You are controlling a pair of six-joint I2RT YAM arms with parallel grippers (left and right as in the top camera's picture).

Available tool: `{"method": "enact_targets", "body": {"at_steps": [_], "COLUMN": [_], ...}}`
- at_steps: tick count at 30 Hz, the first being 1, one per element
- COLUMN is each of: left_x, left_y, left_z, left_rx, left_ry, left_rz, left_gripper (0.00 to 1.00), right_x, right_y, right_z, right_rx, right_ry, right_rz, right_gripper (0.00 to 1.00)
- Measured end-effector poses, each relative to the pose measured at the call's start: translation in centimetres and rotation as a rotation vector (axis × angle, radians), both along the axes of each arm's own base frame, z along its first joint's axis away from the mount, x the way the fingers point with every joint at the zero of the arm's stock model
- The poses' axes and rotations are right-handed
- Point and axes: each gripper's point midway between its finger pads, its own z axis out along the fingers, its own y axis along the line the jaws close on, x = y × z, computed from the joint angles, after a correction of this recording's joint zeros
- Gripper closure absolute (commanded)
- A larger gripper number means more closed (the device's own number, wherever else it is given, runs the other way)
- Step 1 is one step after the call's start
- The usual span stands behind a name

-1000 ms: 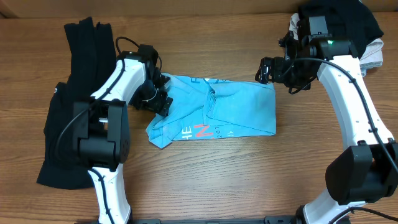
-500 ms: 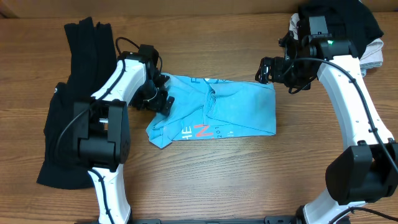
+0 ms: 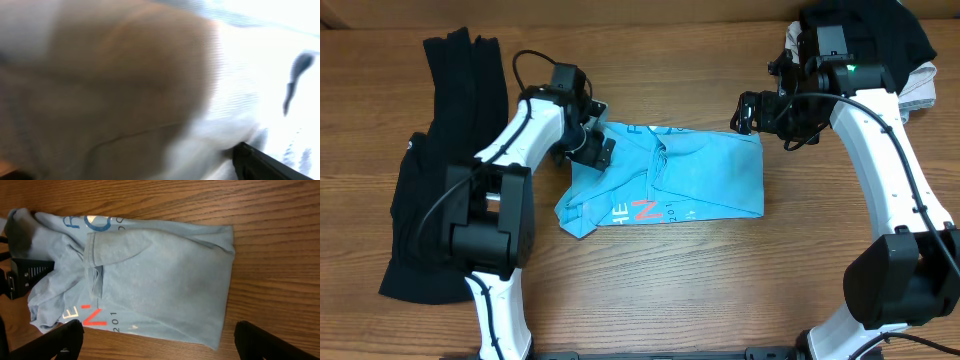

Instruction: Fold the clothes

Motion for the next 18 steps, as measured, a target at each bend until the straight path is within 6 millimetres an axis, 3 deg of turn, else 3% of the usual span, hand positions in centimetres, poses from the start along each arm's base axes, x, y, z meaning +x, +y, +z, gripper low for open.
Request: {"method": "enact_targets", "body": {"at_steps": [7,12,15,18], "left_x": [-1.2,-2.2,-2.9,-3.2], "left_y": [-0.6,-0.6,-1.0,-1.5], "left_z": [-0.3,-0.6,-0.7,-0.6], "left_rx": [0.002,-0.011,-0.030,-0.050], "left_ry": [-0.002,0.028,0.058,0.076], "left_rz": [-0.018,0.017,0.041,0.060], "left_gripper": [0.25,0.67,0.95,0.96], "right_x": [0.0,0.0,0.0,0.0], "right_y": [-0.2,-0.2,-0.3,-0.3], "right_z": [-0.1,-0.1,-0.1,-0.1], "right_rx": [-0.013,-0.014,-0.015,-0.016], "right_ry": [-0.001,-0.001,0.000,0.000], "right_rz": [-0.004,-0.004,-0.004,-0.006], "right_gripper": [0.00,0.01,0.12,0.26]}}
